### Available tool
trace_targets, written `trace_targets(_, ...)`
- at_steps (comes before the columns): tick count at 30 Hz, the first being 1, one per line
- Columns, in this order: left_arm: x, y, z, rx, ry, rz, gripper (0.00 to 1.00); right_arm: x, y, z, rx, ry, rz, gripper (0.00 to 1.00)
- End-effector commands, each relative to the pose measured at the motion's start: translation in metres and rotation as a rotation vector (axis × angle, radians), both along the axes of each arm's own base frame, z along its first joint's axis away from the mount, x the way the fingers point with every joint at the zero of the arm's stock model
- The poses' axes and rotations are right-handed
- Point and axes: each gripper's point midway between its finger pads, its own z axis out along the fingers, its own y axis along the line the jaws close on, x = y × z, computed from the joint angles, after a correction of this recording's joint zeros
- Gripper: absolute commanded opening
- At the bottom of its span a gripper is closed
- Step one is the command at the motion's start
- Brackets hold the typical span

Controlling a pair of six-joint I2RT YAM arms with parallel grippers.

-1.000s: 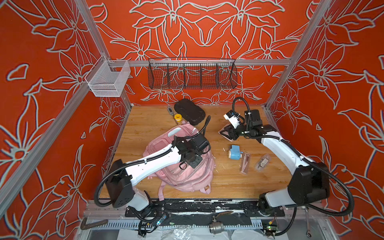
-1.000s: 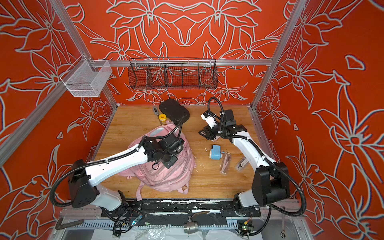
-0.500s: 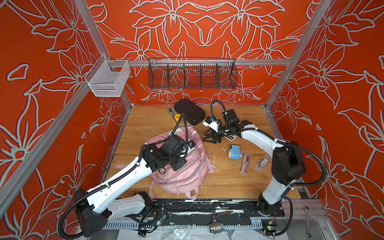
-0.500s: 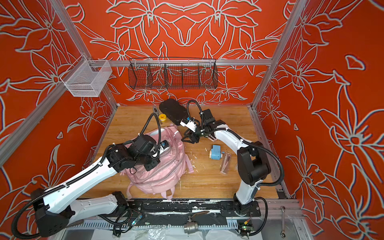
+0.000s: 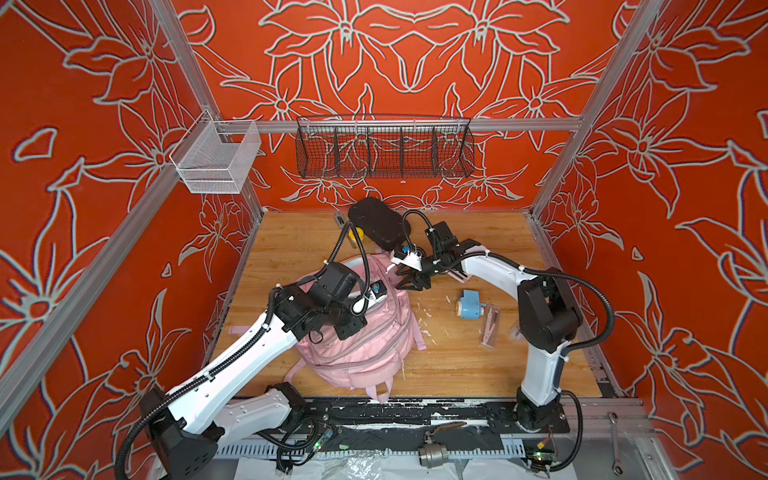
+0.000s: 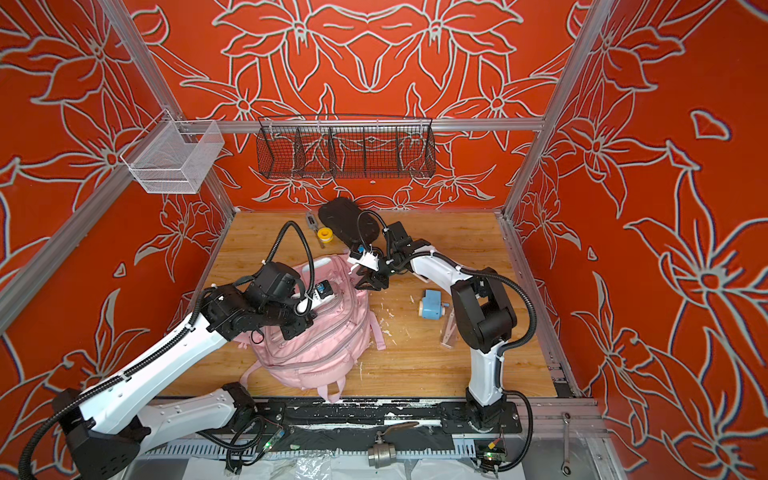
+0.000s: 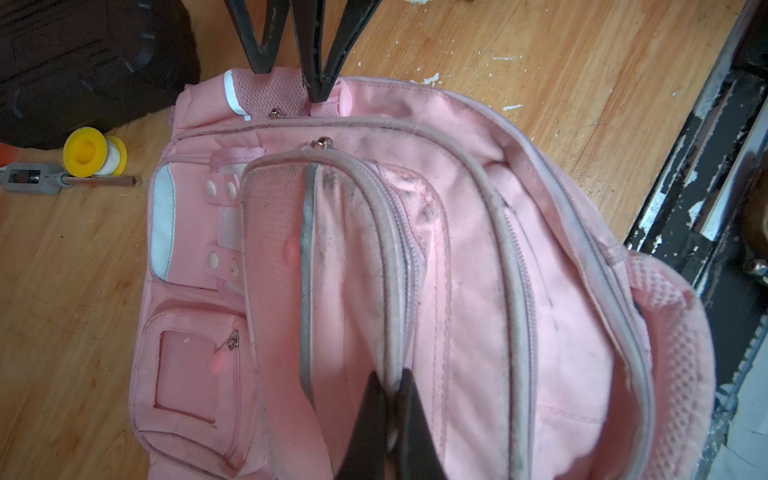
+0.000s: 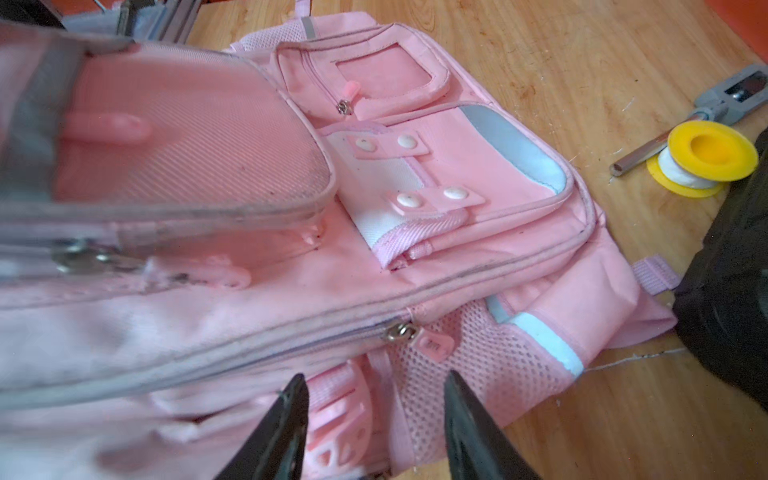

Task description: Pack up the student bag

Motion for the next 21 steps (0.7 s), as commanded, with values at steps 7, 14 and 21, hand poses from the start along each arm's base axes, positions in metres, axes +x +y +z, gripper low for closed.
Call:
trace_targets(7, 0.002, -0.008, 0.043, -0.131, -0.122, -0.070, 0.00, -0.001, 0.013, -0.010, -0.028, -0.158, 0.220, 0.53)
trace_targets(14, 0.008, 0.001, 0.040, -0.116, -0.119, -0.046, 0.00, -0.004, 0.013, -0.028, -0.101, -0.123, 0.267, 0.51)
trace_targets(21, 0.010, 0.003, 0.036, -0.123, -0.115, -0.041, 0.00, -0.007, 0.019, -0.036, -0.105, -0.062, 0.291, 0.48)
